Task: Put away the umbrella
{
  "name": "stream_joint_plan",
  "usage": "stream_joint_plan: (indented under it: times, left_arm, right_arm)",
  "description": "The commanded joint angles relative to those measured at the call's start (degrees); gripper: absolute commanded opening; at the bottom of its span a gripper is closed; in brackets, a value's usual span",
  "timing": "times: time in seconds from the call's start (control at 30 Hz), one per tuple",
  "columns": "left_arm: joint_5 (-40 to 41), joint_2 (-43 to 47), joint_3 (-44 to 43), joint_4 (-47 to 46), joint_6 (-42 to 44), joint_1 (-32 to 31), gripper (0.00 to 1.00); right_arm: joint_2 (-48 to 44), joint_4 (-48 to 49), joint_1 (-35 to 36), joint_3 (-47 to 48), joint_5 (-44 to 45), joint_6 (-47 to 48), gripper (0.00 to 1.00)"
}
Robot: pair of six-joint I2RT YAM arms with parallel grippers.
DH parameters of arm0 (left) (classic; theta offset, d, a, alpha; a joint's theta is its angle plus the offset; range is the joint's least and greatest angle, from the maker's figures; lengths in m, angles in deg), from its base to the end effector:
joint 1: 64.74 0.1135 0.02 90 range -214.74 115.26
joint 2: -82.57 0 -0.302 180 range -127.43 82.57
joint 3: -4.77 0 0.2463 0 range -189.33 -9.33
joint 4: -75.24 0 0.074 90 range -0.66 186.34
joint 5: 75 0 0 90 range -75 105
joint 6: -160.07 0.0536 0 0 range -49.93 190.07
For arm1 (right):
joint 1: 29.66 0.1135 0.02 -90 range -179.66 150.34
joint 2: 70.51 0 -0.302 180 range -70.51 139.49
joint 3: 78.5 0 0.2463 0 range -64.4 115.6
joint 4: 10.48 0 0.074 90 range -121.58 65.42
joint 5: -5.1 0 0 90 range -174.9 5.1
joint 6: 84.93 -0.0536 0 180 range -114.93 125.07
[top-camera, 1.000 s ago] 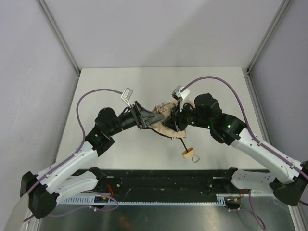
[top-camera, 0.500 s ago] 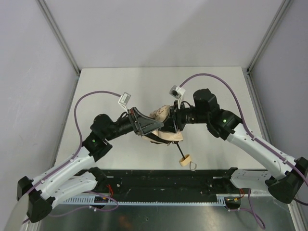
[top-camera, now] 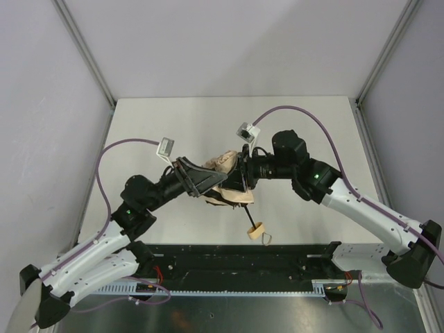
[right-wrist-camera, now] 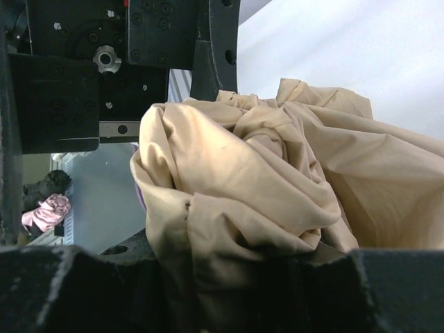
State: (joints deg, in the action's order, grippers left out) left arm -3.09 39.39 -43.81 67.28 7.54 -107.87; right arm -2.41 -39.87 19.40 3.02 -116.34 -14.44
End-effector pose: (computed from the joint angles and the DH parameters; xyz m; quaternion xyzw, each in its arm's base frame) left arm 0.1102 -0.1260 0.3722 0.0184 0.6244 -0.6763 0.3904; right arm 0.1506 0.2163 0.4179 -0.3537 0.7016 0.5052 0.3570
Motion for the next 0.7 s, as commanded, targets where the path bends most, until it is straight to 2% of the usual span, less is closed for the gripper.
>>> stream_joint_plan:
  times: [0.0,0.03,0.07,0.13,0.17,0.2,0.3,0.4,0.57,0.67]
  left_arm:
    - [9.6,-1.7,-0.4,-5.7,1.3,-0.3,0.98]
    - [10.1,-2.0,-0.4,-5.8,1.3,-0.5,0.98]
    - [10.4,-2.4,-0.4,-5.7,1.4,-0.6,0.92]
    - [10.8,-3.2,-0.8,-5.7,1.7,-0.8,0.72]
    - [11.4,-3.4,-0.7,-5.7,1.8,-1.0,0.66]
    - [12.2,-3.5,-0.6,-5.7,1.9,-1.2,0.65]
    - [15.1,-3.3,0.4,-5.2,1.7,-1.5,0.82]
    - [15.7,-3.6,1.0,-5.1,1.9,-1.7,0.91]
    - [14.0,-5.5,-0.9,-4.0,6.0,-2.0,0.98]
    - [16.5,-4.3,0.9,-3.2,6.8,-2.0,0.95]
  right_arm:
    - [0.7,6.5,6.7,1.9,-10.1,-2.4,0.00]
    - [0.9,6.2,7.2,1.8,-9.6,-2.0,0.00]
    - [1.2,5.8,7.6,1.8,-9.0,-1.4,0.00]
    - [1.5,4.2,8.4,1.8,-7.6,-0.3,0.00]
    - [1.4,3.6,8.9,1.9,-6.7,0.4,0.00]
    - [1.3,3.0,9.5,1.9,-5.7,1.0,0.00]
    - [-0.4,2.2,11.1,1.8,-2.0,1.8,0.00]
    - [-1.7,4.9,11.8,0.8,-3.0,0.3,0.00]
    - [-1.8,4.8,13.5,0.6,-2.5,0.2,0.00]
    - [-4.7,4.4,14.0,0.6,-0.2,0.0,0.00]
